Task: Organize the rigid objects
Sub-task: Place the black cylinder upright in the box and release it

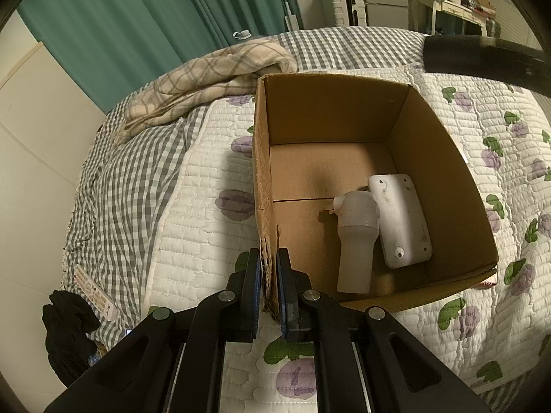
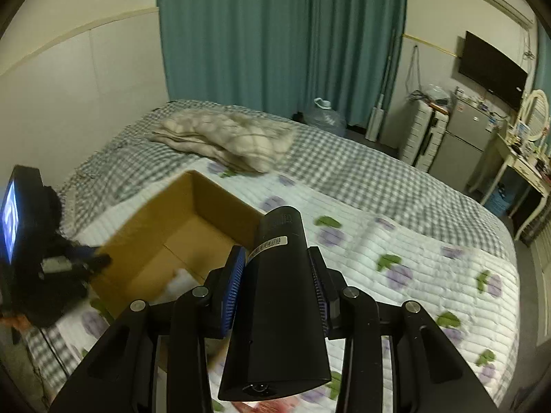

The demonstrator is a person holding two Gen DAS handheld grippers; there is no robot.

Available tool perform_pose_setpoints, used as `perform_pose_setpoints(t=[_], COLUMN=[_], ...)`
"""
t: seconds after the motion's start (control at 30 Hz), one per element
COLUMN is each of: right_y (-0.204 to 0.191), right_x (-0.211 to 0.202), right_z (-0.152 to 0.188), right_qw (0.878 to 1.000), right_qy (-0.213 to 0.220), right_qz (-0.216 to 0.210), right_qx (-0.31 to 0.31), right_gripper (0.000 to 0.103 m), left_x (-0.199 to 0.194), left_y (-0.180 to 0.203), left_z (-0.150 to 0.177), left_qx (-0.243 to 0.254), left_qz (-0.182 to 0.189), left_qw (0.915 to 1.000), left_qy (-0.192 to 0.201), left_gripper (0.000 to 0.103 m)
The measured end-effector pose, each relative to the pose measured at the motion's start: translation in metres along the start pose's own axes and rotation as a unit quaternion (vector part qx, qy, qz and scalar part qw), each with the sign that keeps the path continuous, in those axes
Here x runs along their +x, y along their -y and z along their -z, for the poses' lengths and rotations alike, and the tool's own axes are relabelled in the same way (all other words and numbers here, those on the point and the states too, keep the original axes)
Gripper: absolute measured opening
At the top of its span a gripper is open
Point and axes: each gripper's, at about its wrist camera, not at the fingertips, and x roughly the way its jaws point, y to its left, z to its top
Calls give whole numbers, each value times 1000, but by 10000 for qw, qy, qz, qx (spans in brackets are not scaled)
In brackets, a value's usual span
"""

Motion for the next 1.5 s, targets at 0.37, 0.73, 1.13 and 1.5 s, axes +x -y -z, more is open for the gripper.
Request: perform_pose_setpoints(t=[0.37, 0.73, 1.13, 1.5], right_y=[-36, -39, -13, 30], right_x=[72, 96, 7, -53], right_z=[16, 37, 15, 34], right_qw=[9992, 9972, 9994, 9975], right_qy=[-392, -742, 240, 284], right_qz=[83, -75, 235, 644], right_qx=[8, 92, 70, -63], right_gripper=[36, 37, 92, 94], left_x=[0, 1, 2, 1], left_y=[1, 2, 4, 5], left_z=[0, 0, 1, 2], left_qx=[41, 52, 52, 55], left_qz=[23, 16, 28, -13], left_qw=[10000, 10000, 10000, 10000], left_qy=[18, 17, -18, -30], left_gripper=[7, 7, 8, 8])
